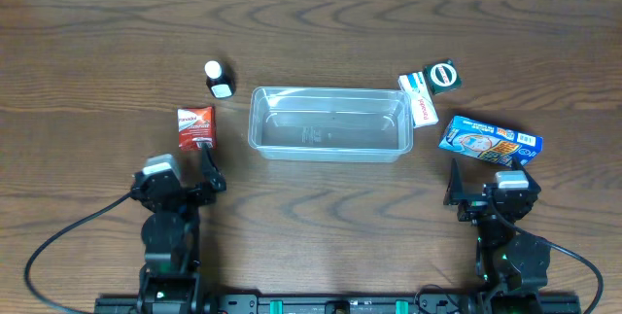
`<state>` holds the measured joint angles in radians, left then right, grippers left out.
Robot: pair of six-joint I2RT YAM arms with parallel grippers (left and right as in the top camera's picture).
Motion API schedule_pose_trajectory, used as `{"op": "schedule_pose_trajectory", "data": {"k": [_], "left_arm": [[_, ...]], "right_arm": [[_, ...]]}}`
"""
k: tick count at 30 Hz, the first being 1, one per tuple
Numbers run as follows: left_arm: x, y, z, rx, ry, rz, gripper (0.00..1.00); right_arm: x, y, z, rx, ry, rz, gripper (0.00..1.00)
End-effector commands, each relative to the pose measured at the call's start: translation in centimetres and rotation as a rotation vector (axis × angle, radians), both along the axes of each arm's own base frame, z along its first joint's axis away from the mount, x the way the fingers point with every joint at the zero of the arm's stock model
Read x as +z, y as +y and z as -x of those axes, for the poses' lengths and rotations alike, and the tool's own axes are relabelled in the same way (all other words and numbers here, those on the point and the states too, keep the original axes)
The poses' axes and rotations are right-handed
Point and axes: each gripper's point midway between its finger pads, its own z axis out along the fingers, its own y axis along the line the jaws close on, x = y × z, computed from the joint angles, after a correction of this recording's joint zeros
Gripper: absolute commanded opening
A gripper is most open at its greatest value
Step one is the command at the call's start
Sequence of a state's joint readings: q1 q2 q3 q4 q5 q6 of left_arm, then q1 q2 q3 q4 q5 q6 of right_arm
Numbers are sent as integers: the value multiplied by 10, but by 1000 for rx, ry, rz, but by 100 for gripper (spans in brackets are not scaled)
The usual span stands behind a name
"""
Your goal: Pack container
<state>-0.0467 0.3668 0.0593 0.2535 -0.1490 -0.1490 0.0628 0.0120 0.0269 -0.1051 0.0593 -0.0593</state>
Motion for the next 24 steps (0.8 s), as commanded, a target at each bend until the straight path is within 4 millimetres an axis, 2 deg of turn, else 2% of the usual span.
{"op": "schedule_pose_trajectory", "data": {"k": [1, 6, 8, 10, 16, 21, 24], "left_arm": [[33, -4, -3, -24, -130, 1, 98], [92, -4, 4, -27, -376, 10, 98], [107, -5, 8, -33, -439, 18, 98], [108, -14, 8, -91, -450, 73, 98], [105, -9, 7, -62, -439, 74, 98], [111, -9, 8, -69, -463, 174, 98], [114, -9, 4, -68, -414, 227, 98]], "right_arm": [[-1, 0, 0, 1, -2, 9, 99], [-1, 0, 0, 1, -2, 9, 99], [-1, 0, 0, 1, -2, 9, 99], [-1, 0, 0, 1, -2, 9, 99], [-1, 0, 0, 1, -2, 9, 99], [-1, 0, 0, 1, -2, 9, 99], [-1, 0, 0, 1, -2, 9, 99]]}}
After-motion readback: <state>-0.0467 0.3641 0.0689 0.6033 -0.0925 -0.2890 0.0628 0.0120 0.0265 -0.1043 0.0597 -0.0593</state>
